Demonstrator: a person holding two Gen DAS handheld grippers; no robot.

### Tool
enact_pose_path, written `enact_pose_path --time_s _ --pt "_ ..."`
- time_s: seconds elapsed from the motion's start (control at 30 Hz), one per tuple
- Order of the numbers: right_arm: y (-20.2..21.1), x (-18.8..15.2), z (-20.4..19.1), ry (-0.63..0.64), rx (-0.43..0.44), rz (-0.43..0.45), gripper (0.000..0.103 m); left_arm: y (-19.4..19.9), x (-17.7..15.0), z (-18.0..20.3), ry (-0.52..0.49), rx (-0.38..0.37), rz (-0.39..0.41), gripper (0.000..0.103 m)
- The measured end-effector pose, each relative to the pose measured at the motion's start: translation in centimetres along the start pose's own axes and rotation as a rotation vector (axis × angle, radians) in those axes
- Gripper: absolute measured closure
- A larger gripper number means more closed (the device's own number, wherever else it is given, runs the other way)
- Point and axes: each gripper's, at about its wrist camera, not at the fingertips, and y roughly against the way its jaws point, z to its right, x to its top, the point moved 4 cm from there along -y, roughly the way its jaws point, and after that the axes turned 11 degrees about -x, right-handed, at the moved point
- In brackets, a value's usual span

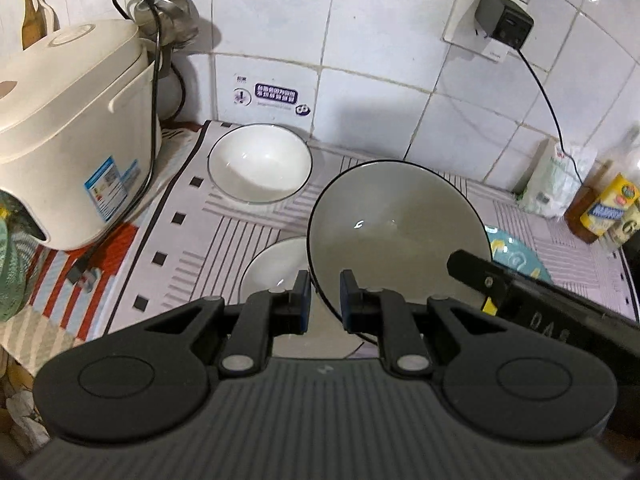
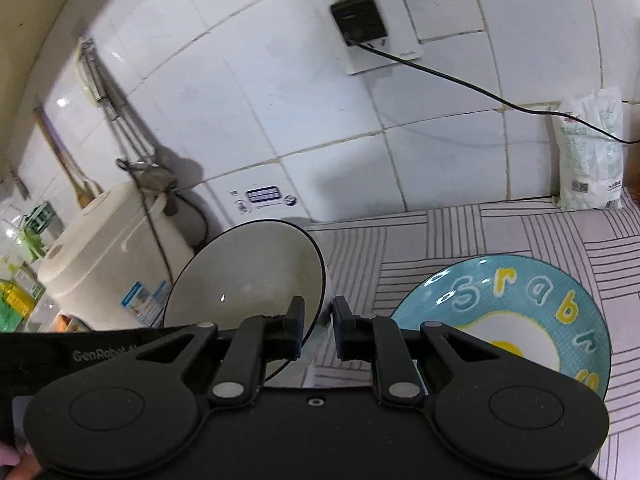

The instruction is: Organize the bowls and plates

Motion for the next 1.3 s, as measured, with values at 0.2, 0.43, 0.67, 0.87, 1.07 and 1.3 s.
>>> enact_pose_path --time_s 0.2,0.43,0.67,0.87,1.07,1.3 --pt "0.7 -1.0 -1.0 -0.008 0.018 -0.001 0.084 0.3 -1.7 -0.9 0.0 0.032 -0.021 0.09" --pt "0.1 -2.5 -2.2 0.022 0.049 -0.003 0.084 0.1 -2.7 -2.3 0.026 0.053 -0.034 0.089" --pt "-1.5 -3.6 -2.8 0.042 0.053 -0.021 0.084 -1.7 -3.0 -4.7 0.147 0.021 -0.098 0.089" --pt "-2.8 -4.1 -3.8 0.117 0.036 -0.003 0.084 -3.1 -2.8 -6.0 0.176 0.009 -0.14 0.089" --pt "-4.3 -3.9 -4.5 0.205 0.036 0.0 0.085 -3.7 -2.1 -6.7 0.201 0.009 -0.143 0.089" --pt "-5.4 -4.1 -4.8 0.304 -0.013 -0.006 0.085 -4.7 -2.1 -6.9 0.216 -0.012 -0.174 0.089"
